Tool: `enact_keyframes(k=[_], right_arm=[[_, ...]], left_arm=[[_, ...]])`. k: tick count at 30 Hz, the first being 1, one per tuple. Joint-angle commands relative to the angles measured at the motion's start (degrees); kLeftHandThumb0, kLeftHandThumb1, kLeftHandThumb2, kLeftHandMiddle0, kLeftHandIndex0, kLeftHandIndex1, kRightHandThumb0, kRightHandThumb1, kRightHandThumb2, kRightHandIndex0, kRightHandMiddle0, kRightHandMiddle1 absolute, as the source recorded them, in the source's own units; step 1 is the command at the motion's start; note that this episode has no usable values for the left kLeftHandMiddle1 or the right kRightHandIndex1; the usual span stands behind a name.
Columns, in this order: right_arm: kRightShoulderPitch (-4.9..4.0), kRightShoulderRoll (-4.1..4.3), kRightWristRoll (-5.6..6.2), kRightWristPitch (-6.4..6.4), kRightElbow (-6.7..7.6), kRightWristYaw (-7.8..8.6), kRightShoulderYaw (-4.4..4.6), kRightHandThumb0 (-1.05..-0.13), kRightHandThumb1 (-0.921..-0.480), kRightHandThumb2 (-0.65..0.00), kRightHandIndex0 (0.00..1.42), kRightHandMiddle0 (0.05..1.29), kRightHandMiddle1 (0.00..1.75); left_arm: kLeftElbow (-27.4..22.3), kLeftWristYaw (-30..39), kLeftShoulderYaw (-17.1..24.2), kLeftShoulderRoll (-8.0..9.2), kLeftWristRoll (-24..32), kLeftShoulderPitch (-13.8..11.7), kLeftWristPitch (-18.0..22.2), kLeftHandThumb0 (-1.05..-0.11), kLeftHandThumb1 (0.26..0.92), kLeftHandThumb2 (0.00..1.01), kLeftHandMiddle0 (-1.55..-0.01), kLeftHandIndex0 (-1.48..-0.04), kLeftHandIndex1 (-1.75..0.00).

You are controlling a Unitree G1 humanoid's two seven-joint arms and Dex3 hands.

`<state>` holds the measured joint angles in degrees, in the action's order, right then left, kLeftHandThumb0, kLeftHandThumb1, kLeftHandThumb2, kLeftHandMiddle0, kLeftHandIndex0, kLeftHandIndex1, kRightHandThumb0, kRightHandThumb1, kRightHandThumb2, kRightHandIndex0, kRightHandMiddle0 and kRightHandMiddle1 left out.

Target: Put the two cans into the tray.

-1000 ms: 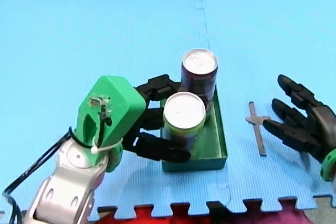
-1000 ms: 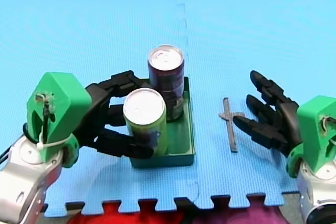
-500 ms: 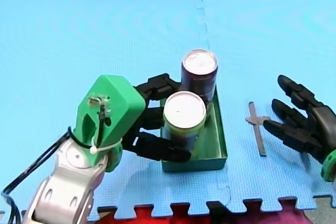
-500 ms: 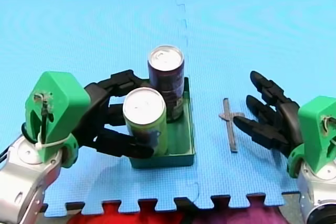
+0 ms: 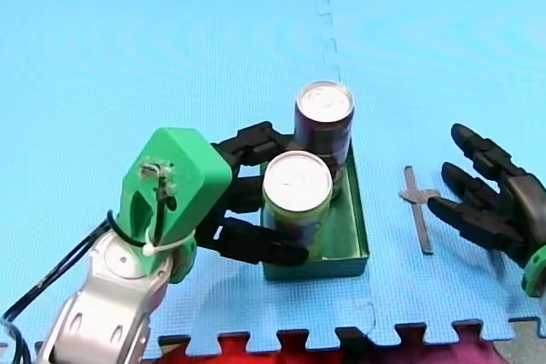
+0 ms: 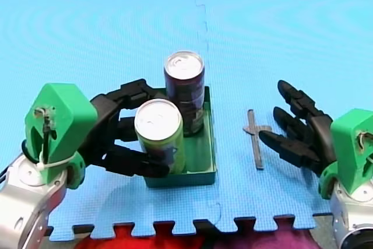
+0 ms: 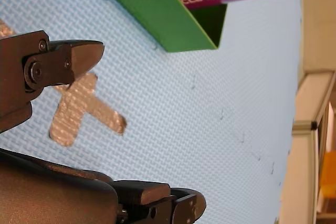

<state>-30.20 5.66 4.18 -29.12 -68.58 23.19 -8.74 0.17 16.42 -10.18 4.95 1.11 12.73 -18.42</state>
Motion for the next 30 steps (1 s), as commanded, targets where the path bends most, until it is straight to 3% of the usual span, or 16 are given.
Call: enact_keyframes(k=[1,12,30], right_arm=[[0.27,0.19,0.10,-0.12,0.18,0.06,-0.06,-1.048,-0.921,-0.119,0.22,0.18,0.00],[0.40,0.24,0.12,-0.30,0.50,0.14,0.07,-1.048,-0.921,-0.123,0.23,0.19,0.00],[0.79,-0.09,0.10,-0.69,0.93,-0.10,0.31,-1.048,-0.921,-0.126,0.24,0.19,0.00]], left_arm=[[0.7,0.2,0.3,0.02,0.3,-0.2,1.1,-0.285,0.811,0.00,-0.92,-0.55,-1.75],[6.1,-0.3,1.1,-0.92,0.5,-0.8,6.6,-0.289,0.809,0.00,-0.92,-0.55,-1.75],[6.4,-1.5,1.5,-1.98,0.0,-1.0,6.6,-0.280,0.803,0.00,-0.92,-0.54,-1.75]])
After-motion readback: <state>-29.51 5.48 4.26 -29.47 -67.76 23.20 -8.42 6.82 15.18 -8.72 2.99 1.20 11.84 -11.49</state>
